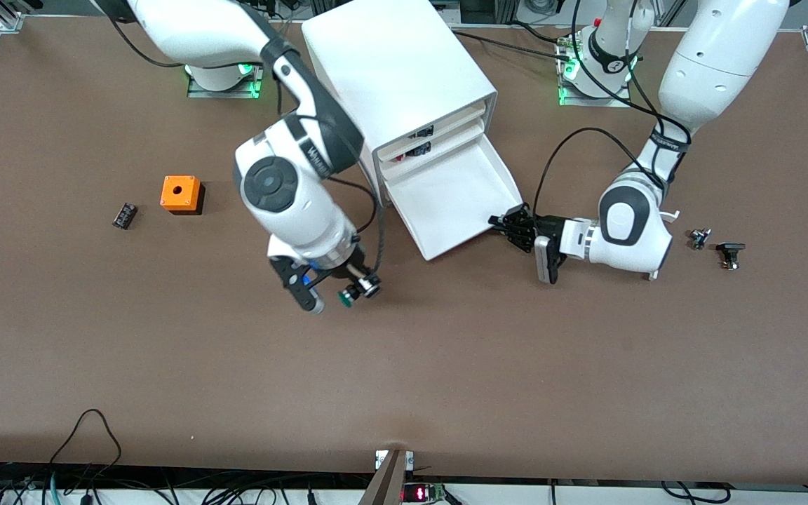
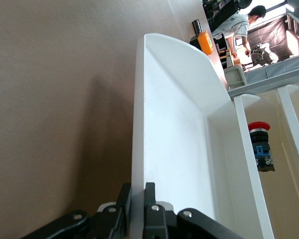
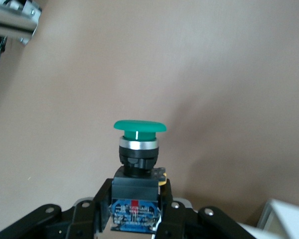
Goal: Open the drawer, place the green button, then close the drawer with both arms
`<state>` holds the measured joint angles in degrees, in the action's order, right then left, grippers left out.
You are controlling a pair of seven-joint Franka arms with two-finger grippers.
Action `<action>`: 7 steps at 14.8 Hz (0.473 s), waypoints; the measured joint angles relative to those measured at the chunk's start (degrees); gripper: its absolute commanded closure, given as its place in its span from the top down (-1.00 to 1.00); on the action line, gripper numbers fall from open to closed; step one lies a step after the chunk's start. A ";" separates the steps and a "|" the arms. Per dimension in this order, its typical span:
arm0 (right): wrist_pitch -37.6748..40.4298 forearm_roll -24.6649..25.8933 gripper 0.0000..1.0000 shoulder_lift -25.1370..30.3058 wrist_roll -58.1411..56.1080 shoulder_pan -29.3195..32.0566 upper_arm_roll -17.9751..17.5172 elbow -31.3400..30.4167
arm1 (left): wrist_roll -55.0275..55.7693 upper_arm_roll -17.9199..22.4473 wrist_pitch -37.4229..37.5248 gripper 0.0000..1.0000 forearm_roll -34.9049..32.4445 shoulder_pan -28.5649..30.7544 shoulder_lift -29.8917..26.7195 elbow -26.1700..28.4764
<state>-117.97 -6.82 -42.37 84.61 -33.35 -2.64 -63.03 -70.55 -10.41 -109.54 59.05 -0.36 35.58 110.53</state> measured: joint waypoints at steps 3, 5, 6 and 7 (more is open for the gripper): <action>0.09 0.01 -1.00 -0.01 6.64 -4.16 0.27 0.52 | 0.13 0.01 0.27 1.00 -1.57 0.42 0.63 -1.25; 0.05 0.02 -1.00 -0.01 10.96 -6.67 0.44 0.64 | 0.26 0.03 1.02 1.00 -1.64 0.69 0.70 -1.77; 0.04 0.27 -1.00 -0.01 12.95 -7.82 0.46 0.70 | 0.92 0.06 2.09 1.00 -1.74 0.99 0.70 -2.28; 0.03 0.84 -1.00 -0.01 14.56 -8.91 0.48 0.73 | 2.54 0.07 3.27 1.00 -2.64 1.29 0.70 -3.02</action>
<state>-117.94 -5.98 -42.38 99.17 -42.25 -2.17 -62.30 -68.00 -10.34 -106.27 56.41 0.93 36.29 107.51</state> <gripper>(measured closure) 0.590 0.405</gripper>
